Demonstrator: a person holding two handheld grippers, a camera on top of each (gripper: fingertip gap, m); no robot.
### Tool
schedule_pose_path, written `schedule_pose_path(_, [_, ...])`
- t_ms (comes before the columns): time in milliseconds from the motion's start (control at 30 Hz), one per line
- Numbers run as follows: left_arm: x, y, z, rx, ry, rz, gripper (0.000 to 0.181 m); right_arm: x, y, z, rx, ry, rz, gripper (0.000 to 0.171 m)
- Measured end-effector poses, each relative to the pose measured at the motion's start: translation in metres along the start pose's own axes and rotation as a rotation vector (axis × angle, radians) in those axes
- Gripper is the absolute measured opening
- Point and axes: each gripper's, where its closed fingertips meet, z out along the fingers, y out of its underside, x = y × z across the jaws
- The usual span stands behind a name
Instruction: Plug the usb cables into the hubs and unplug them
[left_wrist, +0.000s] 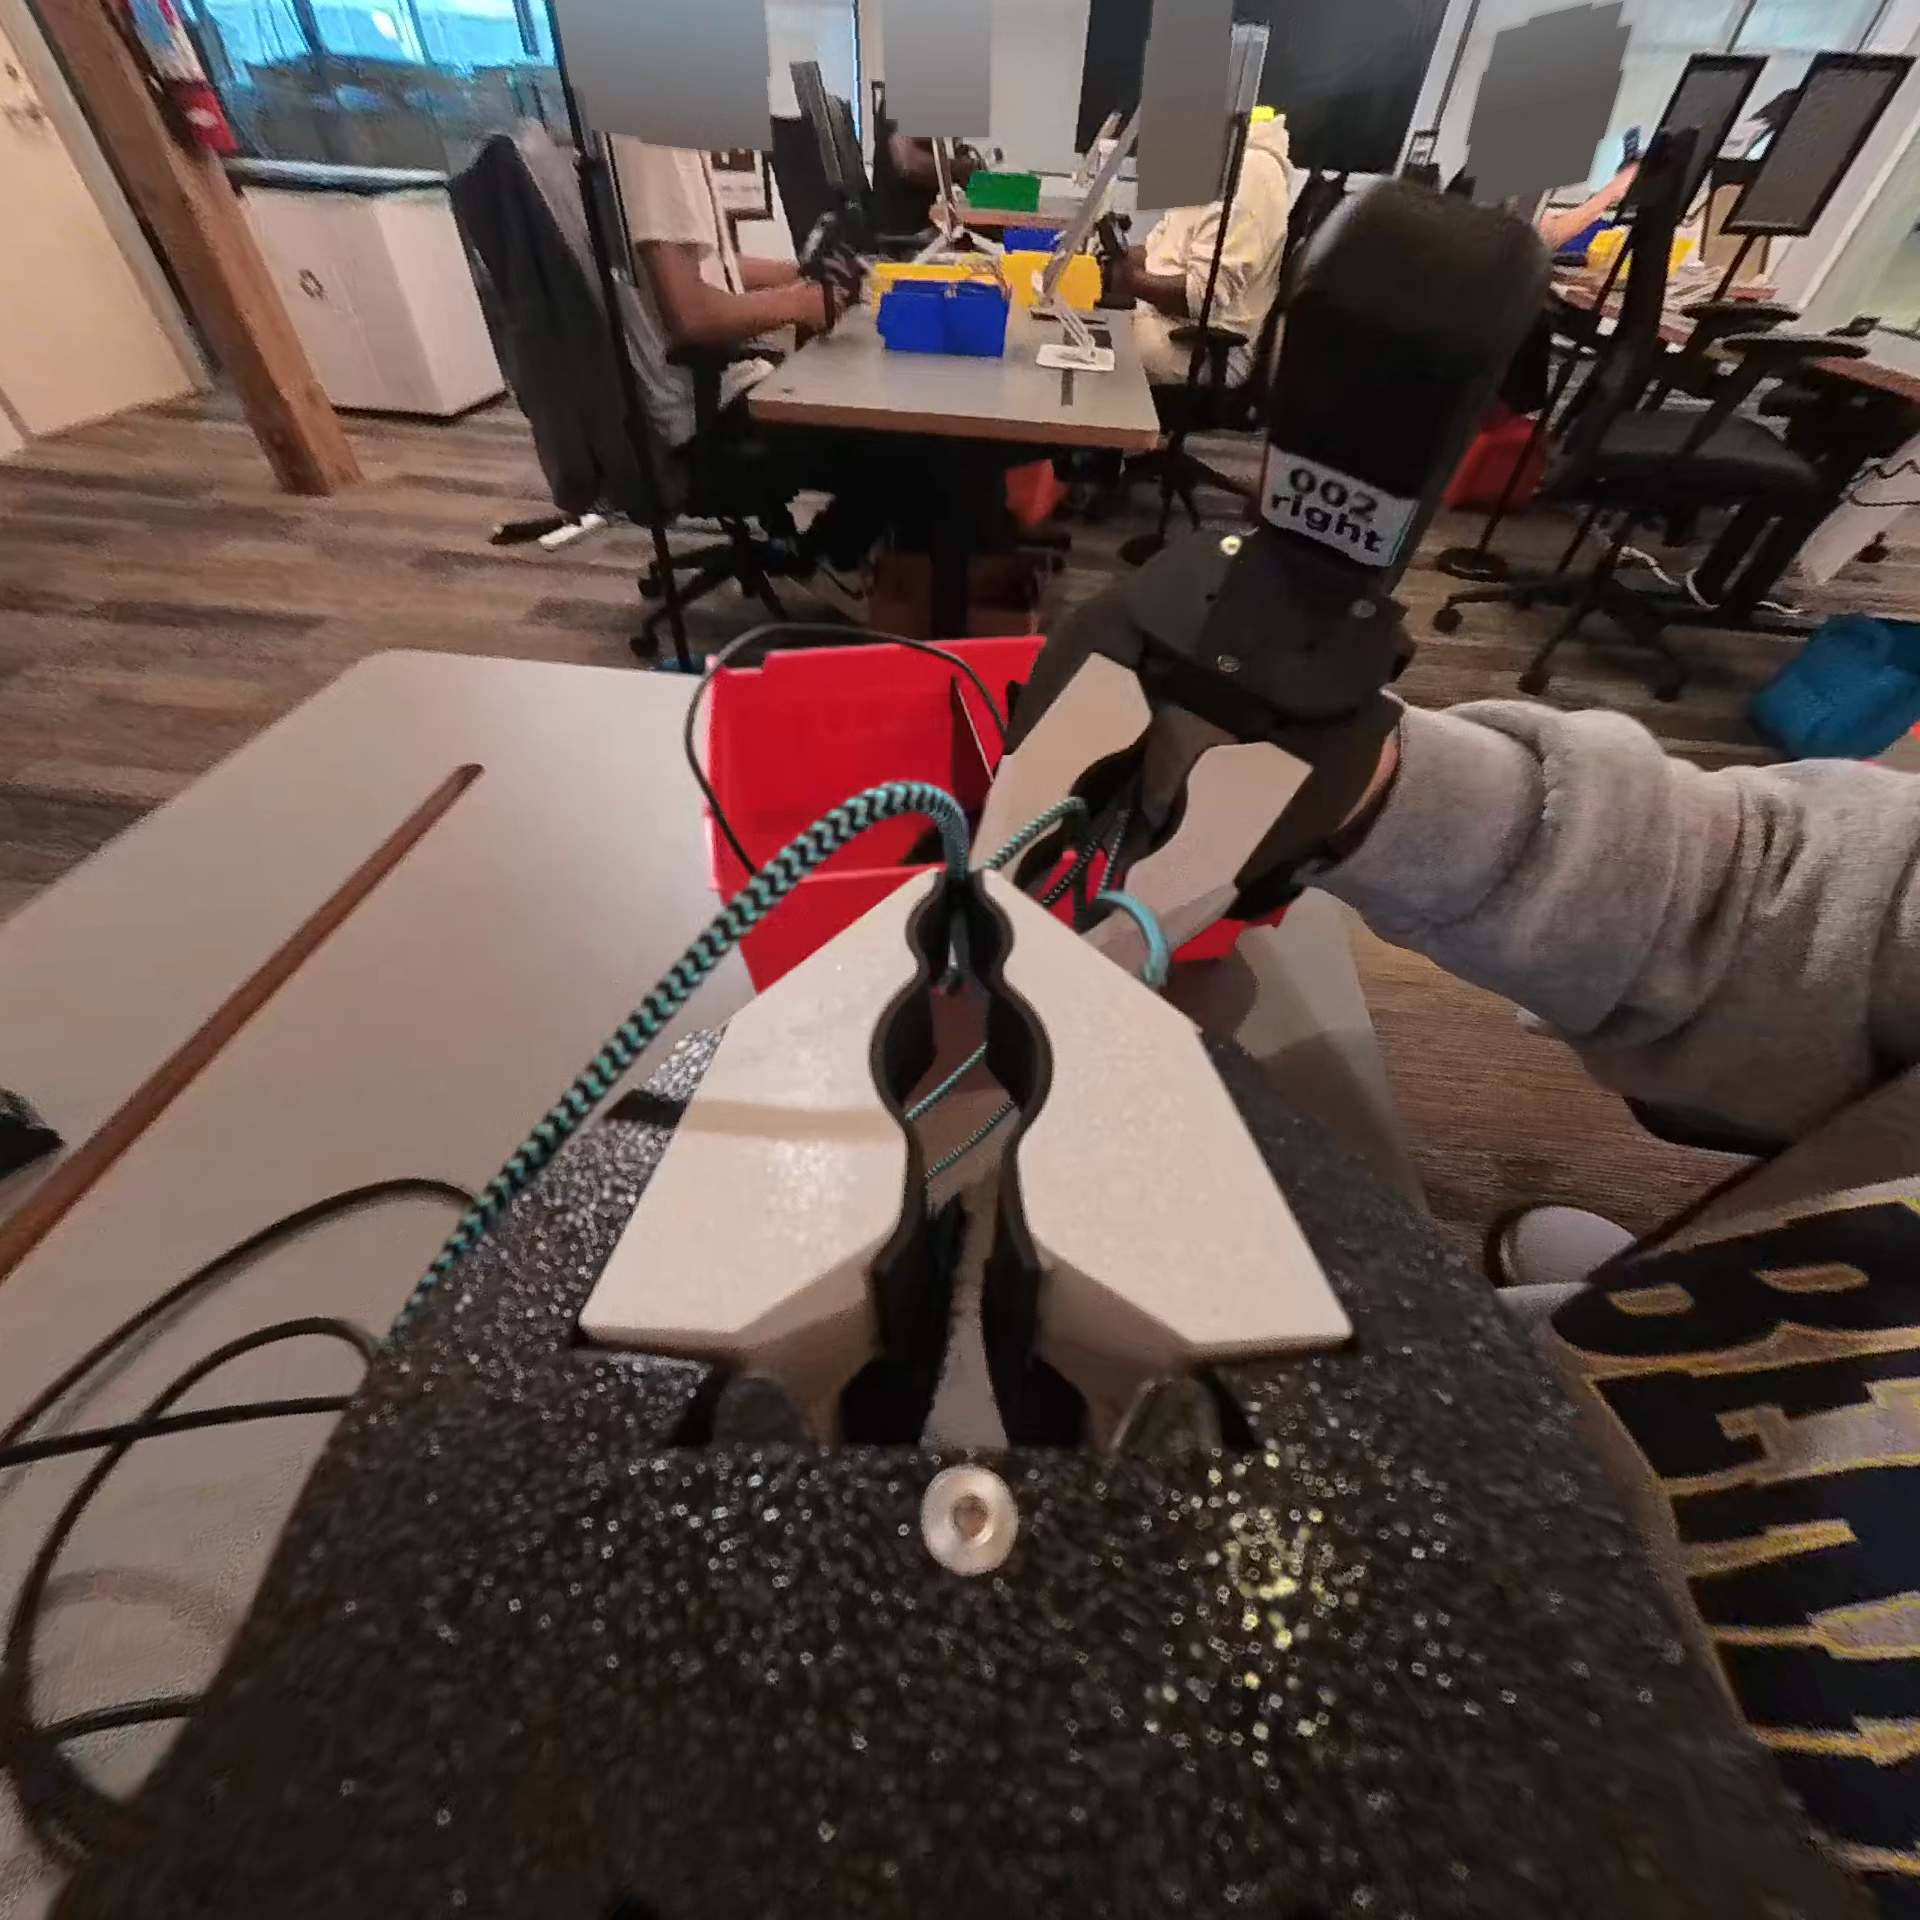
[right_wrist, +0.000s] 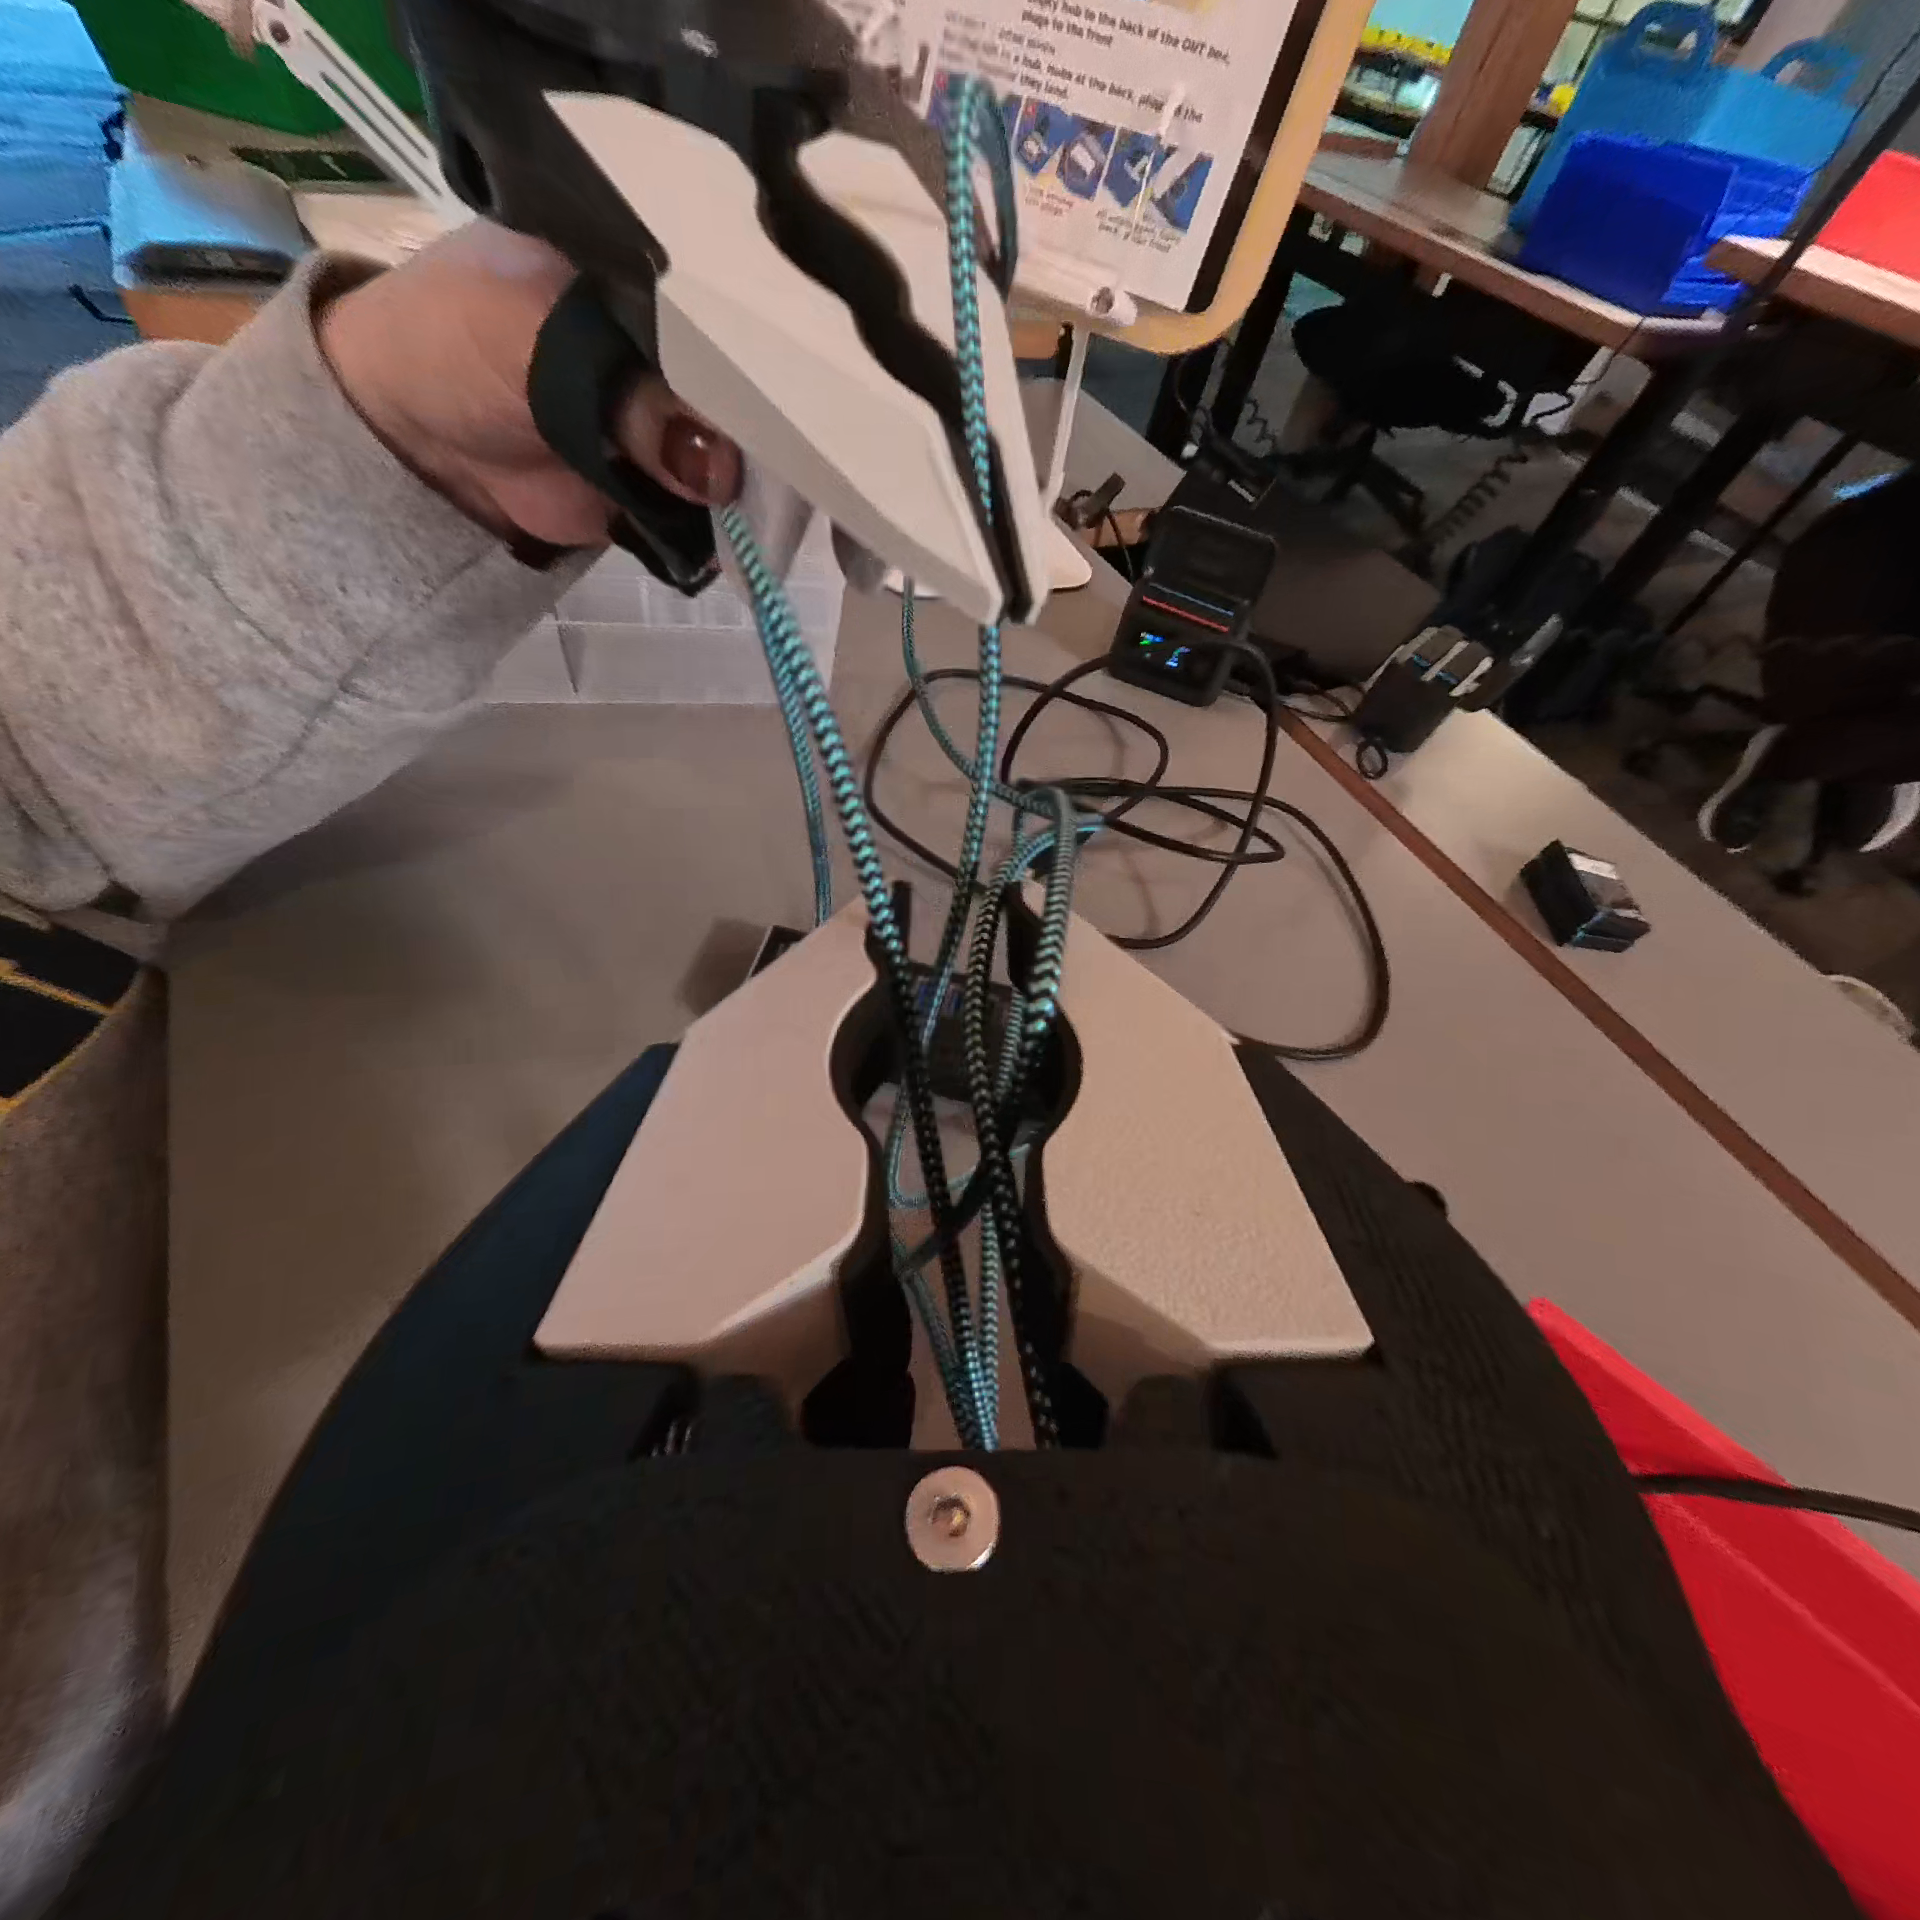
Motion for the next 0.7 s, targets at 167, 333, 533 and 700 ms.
schedule_pose_path(167, [0.009, 0.017, 0.014, -0.035, 0.032, -0.039, 0.003, 0.0, 0.018, 0.005, -0.132, 0.036, -0.051, 0.003])
schedule_pose_path(333, [0.03, -0.012, -0.006, 0.184, 0.093, -0.007, 0.014, 0.021, -0.022, -0.039, -0.123, 0.154, -0.164, 0.001])
schedule_pose_path(533, [0.04, -0.028, -0.043, 0.405, 0.182, 0.001, 0.008, 0.035, -0.115, -0.127, -0.068, 0.269, -0.331, 0.001])
schedule_pose_path(700, [0.018, -0.012, -0.038, 0.355, 0.201, -0.126, 0.009, 0.033, -0.141, -0.193, -0.198, 0.228, -0.42, 0.001])
